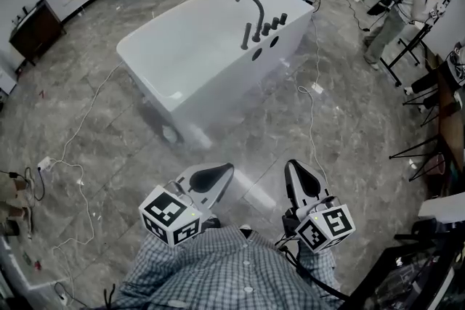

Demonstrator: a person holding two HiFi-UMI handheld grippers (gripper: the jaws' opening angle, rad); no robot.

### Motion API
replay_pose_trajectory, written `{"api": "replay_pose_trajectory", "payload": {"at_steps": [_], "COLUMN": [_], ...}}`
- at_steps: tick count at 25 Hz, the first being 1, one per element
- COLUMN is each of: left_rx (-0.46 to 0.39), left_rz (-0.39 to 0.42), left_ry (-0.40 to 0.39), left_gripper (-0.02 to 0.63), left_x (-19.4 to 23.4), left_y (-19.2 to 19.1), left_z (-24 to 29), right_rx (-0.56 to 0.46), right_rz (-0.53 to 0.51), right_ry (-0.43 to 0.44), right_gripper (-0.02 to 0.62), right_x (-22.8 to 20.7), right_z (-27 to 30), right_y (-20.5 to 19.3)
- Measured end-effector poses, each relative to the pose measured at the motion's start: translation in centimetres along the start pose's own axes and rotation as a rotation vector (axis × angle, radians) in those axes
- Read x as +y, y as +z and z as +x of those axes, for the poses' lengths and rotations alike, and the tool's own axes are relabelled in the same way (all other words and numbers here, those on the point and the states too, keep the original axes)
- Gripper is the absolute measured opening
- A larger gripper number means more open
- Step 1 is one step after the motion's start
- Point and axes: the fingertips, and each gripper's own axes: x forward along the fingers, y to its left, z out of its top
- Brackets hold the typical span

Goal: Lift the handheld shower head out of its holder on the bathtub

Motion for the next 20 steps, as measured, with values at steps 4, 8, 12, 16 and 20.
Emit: {"api": "replay_pose_trajectory", "payload": {"at_steps": [4,8,12,16,20], "left_rx": [-0.001,-0.004,-0.010,-0.017,-0.030], "left_rz": [0.000,0.000,0.002,0.005,0.004], "left_ry": [0.005,0.013,0.024,0.041,0.064], "left_gripper": [-0.002,-0.002,-0.002,-0.002,-0.002], "left_x": [-0.5,-0.9,-1.5,-2.2,-3.0], "left_y": [-0.1,-0.2,-0.2,-0.3,-0.5], "left_z": [0.3,0.7,1.0,1.5,1.6], "right_rx": [0.001,-0.002,-0.008,-0.007,0.001], "right_rz": [0.002,-0.004,-0.010,0.002,0.000], "right_ry": [0.007,0.021,0.029,0.027,0.036], "right_gripper": [0.018,0.018,0.018,0.018,0.018], "right_x": [-0.3,-0.6,-1.1,-2.2,-3.0], "right_z": [-0.4,-0.7,-1.4,-2.1,-3.0], "right_y": [0.0,0.2,0.4,0.4,0.3]}}
